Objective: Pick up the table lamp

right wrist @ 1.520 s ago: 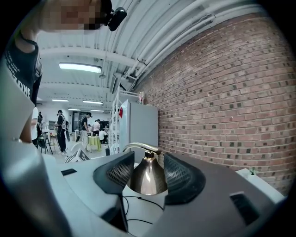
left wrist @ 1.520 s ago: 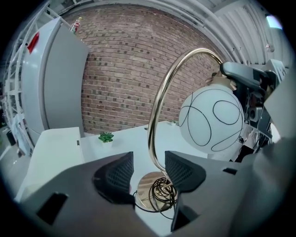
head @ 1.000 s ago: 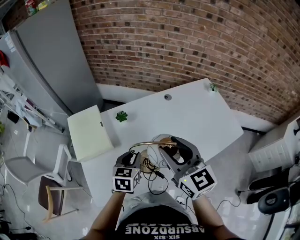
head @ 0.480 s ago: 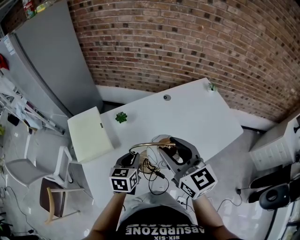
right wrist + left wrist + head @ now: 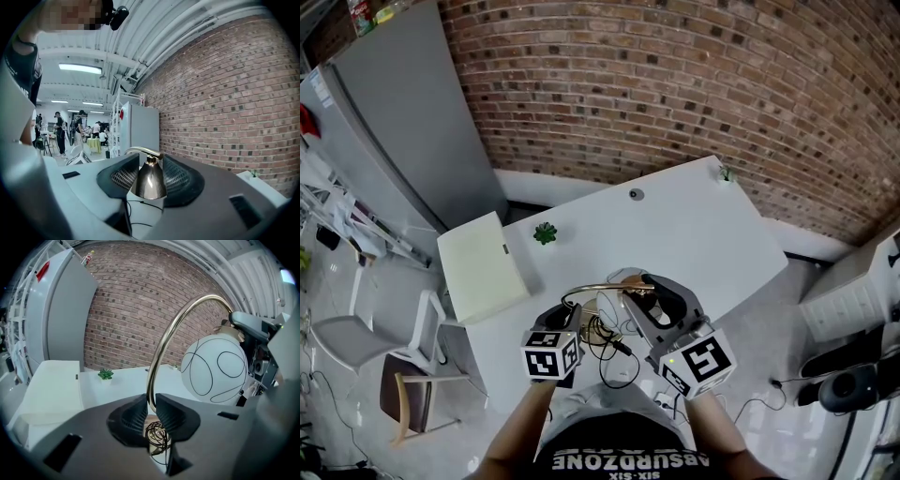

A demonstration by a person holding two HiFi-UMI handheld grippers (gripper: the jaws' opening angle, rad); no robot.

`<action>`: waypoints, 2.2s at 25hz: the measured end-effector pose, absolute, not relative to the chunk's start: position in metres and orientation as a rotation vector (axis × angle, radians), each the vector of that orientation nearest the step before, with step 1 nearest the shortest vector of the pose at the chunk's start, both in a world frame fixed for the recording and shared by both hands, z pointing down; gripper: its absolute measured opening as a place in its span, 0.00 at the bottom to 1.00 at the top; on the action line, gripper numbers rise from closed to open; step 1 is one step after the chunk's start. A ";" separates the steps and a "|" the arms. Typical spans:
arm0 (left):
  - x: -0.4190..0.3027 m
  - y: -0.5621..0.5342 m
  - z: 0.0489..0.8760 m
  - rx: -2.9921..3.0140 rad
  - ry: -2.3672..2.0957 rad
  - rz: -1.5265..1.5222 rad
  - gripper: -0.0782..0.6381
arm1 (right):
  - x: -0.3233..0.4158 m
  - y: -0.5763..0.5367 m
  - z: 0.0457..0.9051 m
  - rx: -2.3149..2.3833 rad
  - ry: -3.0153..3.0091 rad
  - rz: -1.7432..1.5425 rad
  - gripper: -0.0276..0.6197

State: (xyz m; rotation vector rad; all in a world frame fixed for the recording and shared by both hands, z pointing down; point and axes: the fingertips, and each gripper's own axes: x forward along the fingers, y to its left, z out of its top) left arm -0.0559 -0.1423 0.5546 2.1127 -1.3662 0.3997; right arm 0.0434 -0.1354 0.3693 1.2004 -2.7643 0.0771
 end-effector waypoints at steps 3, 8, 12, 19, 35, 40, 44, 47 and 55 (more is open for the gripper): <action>-0.056 -0.143 0.554 2.111 -1.367 0.392 0.18 | 0.043 -0.135 0.368 1.203 -2.757 0.064 0.26; -0.056 -0.142 0.554 2.116 -1.368 0.394 0.18 | 0.044 -0.135 0.367 1.211 -2.763 0.076 0.25; -0.056 -0.142 0.554 2.124 -1.351 0.395 0.18 | 0.044 -0.135 0.367 1.209 -2.763 0.078 0.24; -0.056 -0.144 0.552 2.139 -1.339 0.394 0.18 | 0.046 -0.133 0.366 1.222 -2.771 0.082 0.24; -0.053 -0.138 0.550 2.141 -1.325 0.417 0.18 | 0.046 -0.126 0.362 1.205 -2.760 0.065 0.23; -0.051 -0.137 0.546 2.148 -1.315 0.420 0.18 | 0.047 -0.125 0.359 1.209 -2.757 0.063 0.23; -0.050 -0.137 0.543 2.160 -1.310 0.415 0.18 | 0.049 -0.124 0.356 1.219 -2.758 0.062 0.23; -0.048 -0.138 0.540 2.170 -1.305 0.411 0.18 | 0.050 -0.124 0.353 1.225 -2.761 0.055 0.23; -0.048 -0.139 0.530 2.184 -1.299 0.390 0.18 | 0.050 -0.125 0.343 1.227 -2.767 0.041 0.23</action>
